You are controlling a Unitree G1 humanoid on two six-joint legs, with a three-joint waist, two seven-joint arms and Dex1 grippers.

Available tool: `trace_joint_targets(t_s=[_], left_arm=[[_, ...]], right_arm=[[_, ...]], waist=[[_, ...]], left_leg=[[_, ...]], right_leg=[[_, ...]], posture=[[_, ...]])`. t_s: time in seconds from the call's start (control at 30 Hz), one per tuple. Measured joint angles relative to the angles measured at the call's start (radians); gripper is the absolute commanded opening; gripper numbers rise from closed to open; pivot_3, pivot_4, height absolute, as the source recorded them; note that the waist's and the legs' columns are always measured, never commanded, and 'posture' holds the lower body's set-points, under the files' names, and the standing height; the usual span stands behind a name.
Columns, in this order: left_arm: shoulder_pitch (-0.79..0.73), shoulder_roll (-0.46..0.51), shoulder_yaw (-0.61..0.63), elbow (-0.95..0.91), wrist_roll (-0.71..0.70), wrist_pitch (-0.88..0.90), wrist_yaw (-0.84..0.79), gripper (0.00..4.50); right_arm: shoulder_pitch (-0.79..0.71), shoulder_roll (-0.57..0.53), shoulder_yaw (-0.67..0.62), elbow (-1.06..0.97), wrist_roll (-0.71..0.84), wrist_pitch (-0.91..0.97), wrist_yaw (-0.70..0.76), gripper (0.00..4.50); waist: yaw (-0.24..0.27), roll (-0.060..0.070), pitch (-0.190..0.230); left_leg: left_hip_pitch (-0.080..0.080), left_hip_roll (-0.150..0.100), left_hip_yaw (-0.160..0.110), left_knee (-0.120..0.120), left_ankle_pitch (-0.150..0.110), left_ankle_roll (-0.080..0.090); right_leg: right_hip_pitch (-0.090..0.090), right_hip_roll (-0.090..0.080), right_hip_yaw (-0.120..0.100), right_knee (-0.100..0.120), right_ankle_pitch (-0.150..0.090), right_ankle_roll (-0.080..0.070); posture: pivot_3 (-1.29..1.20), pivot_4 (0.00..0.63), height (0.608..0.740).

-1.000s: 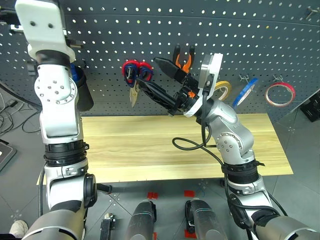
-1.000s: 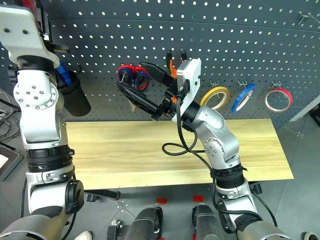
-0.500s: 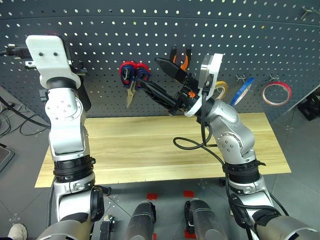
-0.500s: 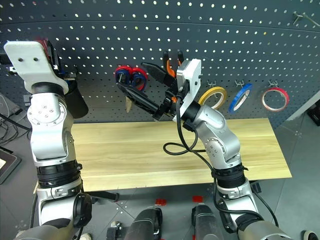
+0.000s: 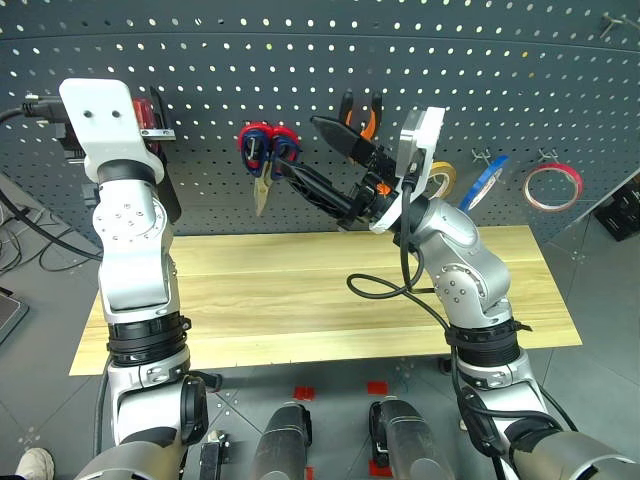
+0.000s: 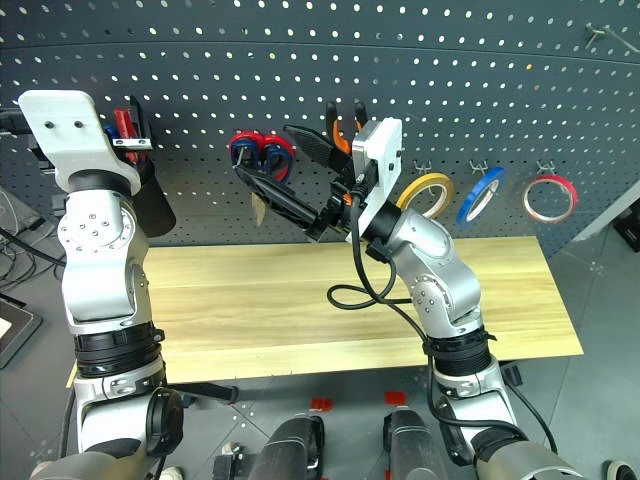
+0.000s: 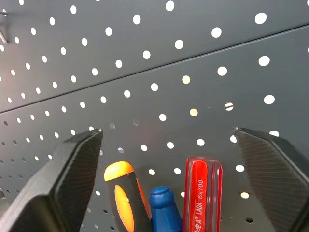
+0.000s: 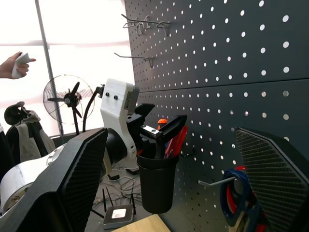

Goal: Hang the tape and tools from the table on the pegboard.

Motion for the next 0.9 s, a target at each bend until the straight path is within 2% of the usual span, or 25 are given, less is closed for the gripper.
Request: trace_joint_targets(t_s=[0.23,0.43,0.67,0.8,0.9], left_arm=[[0.004,0.000,-0.007,-0.016,-0.018,0.023,-0.031,4.48],[0.057,0.026,-0.077,-0.228,-0.047,0.032,-0.156,4.48],[0.264,0.014,-0.195,-0.503,-0.040,0.125,-0.230,4.48],[0.418,-0.059,-0.267,-0.584,-0.027,0.170,-0.218,4.48],[0.529,-0.090,-0.327,-0.569,-0.019,0.177,-0.215,4.48]], right_arm=[[0.000,-0.013,0.001,0.000,-0.005,-0.001,0.003,4.50],[0.023,-0.106,-0.005,-0.027,-0.018,-0.002,0.014,4.50],[0.180,-0.201,-0.037,-0.134,-0.063,0.012,-0.049,4.50],[0.334,-0.223,-0.032,-0.194,-0.144,0.019,-0.131,4.50],[0.430,-0.243,-0.002,-0.191,-0.245,0.000,-0.180,4.50]], waist=[[0.000,0.000,0.000],[0.001,0.000,0.000],[0.002,0.001,-0.005],[0.007,0.004,-0.019],[0.008,0.005,-0.024]], left_leg=[[0.000,0.000,0.000,0.000,0.000,0.000],[0.000,0.000,0.000,0.000,0.000,0.000],[0.001,0.000,0.001,0.000,0.000,0.000],[0.001,0.000,0.001,0.000,-0.002,0.003],[0.004,0.000,0.004,0.000,-0.003,0.005]], right_leg=[[0.000,0.000,0.000,0.000,0.000,0.000],[0.000,0.000,0.001,0.000,0.000,0.000],[0.001,0.000,0.005,-0.001,0.000,0.000],[0.003,0.000,0.006,-0.001,0.000,0.000],[0.005,-0.001,0.007,-0.002,0.000,0.000]], posture=[[-0.08,0.192,0.740],[-0.07,0.192,0.740],[-0.07,0.192,0.740],[-0.09,0.187,0.740],[-0.10,0.178,0.740]])
